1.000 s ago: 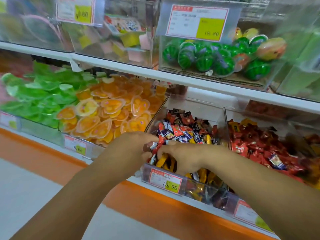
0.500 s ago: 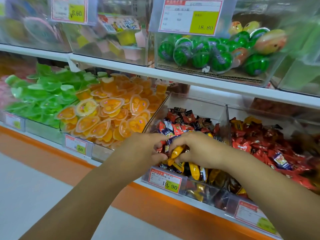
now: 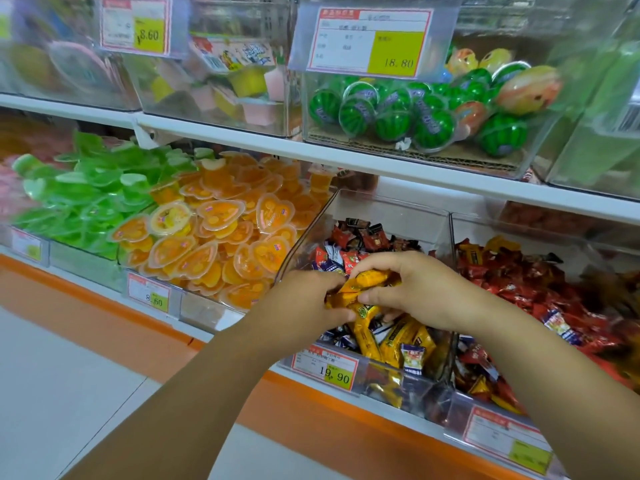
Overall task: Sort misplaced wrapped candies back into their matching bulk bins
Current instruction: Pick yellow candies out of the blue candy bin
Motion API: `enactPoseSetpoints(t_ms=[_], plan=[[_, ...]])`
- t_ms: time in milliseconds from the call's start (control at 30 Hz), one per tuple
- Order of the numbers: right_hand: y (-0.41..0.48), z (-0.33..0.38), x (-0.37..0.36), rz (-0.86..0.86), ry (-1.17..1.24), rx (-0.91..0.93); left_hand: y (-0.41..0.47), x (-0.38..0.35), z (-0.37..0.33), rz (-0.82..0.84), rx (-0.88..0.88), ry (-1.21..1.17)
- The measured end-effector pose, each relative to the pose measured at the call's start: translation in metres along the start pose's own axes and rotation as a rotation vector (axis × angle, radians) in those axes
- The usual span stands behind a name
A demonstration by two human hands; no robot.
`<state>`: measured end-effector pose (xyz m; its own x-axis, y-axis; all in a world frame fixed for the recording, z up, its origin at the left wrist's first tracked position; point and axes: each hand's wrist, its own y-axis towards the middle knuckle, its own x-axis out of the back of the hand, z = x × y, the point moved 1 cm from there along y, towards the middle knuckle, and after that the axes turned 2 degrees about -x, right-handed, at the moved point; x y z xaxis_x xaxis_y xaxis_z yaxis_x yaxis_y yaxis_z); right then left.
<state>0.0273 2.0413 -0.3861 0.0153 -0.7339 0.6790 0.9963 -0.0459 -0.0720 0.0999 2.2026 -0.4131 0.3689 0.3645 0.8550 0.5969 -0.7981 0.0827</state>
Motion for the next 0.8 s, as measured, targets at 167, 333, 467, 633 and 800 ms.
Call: enactPoseSetpoints(t_ms=[167,333,467,633,800], plan=[[-0.003,-0.006,0.012,-0.073,-0.069,-0.08,0.003,0.003,-0.002,-0.017,-0.034,0.122],[-0.01,-0.01,0.024,-0.032,-0.182,-0.088,0.003,0.015,0.005,-0.167,0.043,0.058],[-0.011,-0.003,0.017,0.038,-0.159,-0.034,0.005,0.014,-0.004,-0.15,0.024,-0.168],[-0.007,0.001,0.004,-0.036,-0.038,0.069,0.004,0.001,-0.013,0.071,0.056,-0.549],[-0.004,-0.002,-0.005,-0.137,-0.031,0.092,0.004,0.004,-0.01,0.145,0.088,-0.798]])
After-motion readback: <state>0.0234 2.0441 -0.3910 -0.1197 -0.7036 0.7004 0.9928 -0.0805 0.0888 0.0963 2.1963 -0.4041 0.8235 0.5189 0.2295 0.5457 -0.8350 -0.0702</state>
